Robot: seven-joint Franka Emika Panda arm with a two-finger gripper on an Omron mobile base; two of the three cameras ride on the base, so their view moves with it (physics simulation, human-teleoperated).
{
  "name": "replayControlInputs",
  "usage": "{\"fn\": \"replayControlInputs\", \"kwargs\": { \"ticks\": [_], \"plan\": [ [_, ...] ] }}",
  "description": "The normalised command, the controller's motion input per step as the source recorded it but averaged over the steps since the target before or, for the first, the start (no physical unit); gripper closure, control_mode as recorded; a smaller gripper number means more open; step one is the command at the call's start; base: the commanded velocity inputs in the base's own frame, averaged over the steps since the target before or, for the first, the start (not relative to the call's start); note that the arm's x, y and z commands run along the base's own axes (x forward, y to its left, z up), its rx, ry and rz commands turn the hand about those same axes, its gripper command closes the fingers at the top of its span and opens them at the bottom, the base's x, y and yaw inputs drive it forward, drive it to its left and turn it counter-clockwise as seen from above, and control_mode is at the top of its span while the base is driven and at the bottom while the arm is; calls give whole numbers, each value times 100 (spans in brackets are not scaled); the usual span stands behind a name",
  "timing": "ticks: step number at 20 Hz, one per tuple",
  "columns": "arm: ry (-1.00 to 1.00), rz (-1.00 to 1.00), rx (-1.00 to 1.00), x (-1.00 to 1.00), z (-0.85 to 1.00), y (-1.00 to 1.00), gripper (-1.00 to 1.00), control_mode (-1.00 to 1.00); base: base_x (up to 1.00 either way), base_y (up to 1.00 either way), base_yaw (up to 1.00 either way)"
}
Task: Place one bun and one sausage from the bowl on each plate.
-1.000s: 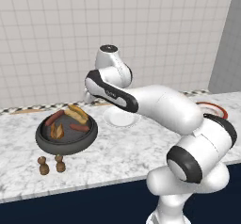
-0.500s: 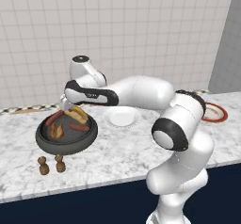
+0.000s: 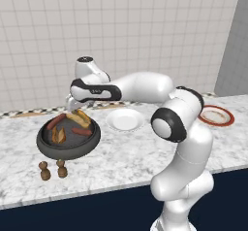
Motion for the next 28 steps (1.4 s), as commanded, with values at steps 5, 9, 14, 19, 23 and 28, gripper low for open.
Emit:
{"fn": "replayControlInputs", "kwargs": {
  "ticks": [5, 9, 14, 19, 23, 28],
  "plan": [
    [0, -1, 0, 20, -51, 0, -100, -100, 0, 0, 0],
    [0, 0, 0, 29, -28, 0, -100, -100, 0, 0, 0],
    [3, 0, 1, 3, -31, 0, -100, -100, 0, 0, 0],
    [0, 0, 2, 6, -26, 0, -100, -100, 0, 0, 0],
    [1, 0, 1, 0, -30, 0, -100, -100, 0, 0, 0],
    [0, 0, 0, -1, -12, 0, 100, -100, 0, 0, 0]
  ]
}}
